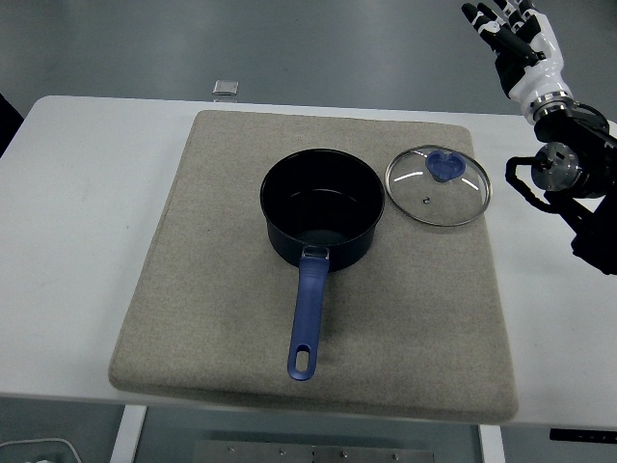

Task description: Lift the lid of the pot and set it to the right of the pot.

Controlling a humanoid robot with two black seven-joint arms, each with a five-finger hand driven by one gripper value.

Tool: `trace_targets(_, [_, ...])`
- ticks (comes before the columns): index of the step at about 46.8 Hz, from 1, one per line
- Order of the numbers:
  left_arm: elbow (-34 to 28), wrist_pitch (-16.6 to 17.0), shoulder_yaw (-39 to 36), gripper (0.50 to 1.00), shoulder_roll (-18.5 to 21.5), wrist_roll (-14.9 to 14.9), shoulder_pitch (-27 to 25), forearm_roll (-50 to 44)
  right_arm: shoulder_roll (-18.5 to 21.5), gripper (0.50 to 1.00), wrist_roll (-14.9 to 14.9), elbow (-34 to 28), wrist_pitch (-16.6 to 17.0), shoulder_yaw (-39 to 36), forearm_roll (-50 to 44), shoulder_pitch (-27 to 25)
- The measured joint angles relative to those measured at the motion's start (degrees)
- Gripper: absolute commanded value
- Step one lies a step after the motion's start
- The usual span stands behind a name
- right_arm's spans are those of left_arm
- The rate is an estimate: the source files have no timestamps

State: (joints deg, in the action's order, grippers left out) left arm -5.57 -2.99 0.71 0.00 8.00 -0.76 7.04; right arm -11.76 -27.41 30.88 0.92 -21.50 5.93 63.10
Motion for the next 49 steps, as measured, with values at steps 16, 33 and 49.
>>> trace_targets(16, [0.0, 0.0, 0.0, 1.000, 0.0, 0.0, 0.0, 0.0, 1.6, 0.903, 0.3, -0.8, -6.0, -2.9, 0.1, -2.9])
trace_targets(33, [-0.1, 0.0, 0.0, 1.000, 0.0, 0.0, 0.0, 0.0, 1.5, 0.905, 0.0, -1.1, -8.0, -5.4, 0.1, -3.8])
trace_targets(49, [0.0, 0.0, 0.0, 1.000, 0.0, 0.0, 0.0, 0.0, 1.7, 0.909, -0.5, -1.3, -9.2, -5.1, -0.5, -4.2])
